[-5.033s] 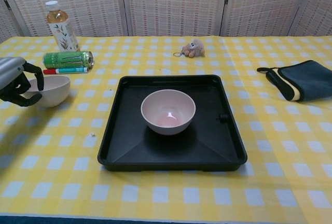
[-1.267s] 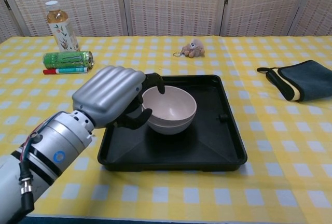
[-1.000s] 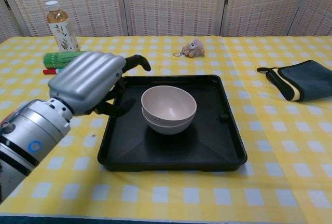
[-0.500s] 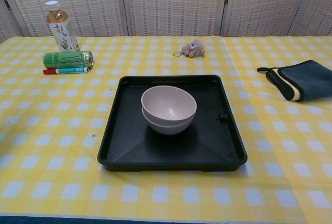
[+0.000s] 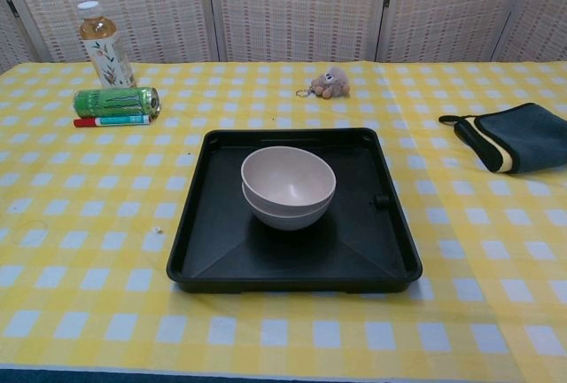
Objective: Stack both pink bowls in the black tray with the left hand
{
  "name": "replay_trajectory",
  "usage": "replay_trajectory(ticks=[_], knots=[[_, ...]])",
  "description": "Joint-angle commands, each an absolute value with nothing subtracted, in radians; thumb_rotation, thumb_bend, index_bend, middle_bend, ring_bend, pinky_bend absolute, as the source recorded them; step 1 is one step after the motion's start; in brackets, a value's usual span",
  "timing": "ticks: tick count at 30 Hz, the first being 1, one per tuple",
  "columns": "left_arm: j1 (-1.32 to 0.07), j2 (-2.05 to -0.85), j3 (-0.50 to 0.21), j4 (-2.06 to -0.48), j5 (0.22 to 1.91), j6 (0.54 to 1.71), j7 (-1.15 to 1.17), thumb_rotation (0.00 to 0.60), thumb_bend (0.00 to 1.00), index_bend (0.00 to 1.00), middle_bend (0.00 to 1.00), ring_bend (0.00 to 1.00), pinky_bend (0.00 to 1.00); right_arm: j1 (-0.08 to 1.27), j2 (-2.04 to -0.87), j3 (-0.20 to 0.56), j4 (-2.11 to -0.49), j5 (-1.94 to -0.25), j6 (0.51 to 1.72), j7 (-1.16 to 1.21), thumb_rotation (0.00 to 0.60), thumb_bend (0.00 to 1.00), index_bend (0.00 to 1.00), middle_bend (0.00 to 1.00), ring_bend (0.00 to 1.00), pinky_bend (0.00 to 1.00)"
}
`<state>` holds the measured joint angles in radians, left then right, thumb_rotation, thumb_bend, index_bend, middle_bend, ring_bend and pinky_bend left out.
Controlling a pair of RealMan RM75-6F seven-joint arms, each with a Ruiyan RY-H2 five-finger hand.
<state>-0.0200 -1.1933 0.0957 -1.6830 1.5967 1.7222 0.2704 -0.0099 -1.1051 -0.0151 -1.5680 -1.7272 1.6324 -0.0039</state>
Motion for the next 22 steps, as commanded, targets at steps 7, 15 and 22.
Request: replay_trajectory(ticks=[7,15,22], knots=[[-0.022,-1.19,0.087,-1.683,1.624,1.681,0.251,0.6,0.36,0.1,0.0,0.0,0.0,-0.009,-1.09,-0.039,-1.559,-1.763,1.637,0.031,0.6,0.31,0.0,0.0,0.0,0.0],[-0.012,-1.187,0.074,-1.682,1.628,1.669,0.266,0.6,0.36,0.1,0.0,0.0,0.0,-0.004,-1.082,-0.041,-1.565,-1.753,1.623,0.034,0.6,0.31,0.0,0.0,0.0,0.0],[-0.004,-1.182,0.069,-1.674,1.646,1.669,0.239,0.6,0.36,0.11,0.0,0.0,0.0,-0.023,-1.067,-0.044,-1.578,-1.754,1.658,0.043,0.6,0.32,0.0,0.0,0.0,0.0]])
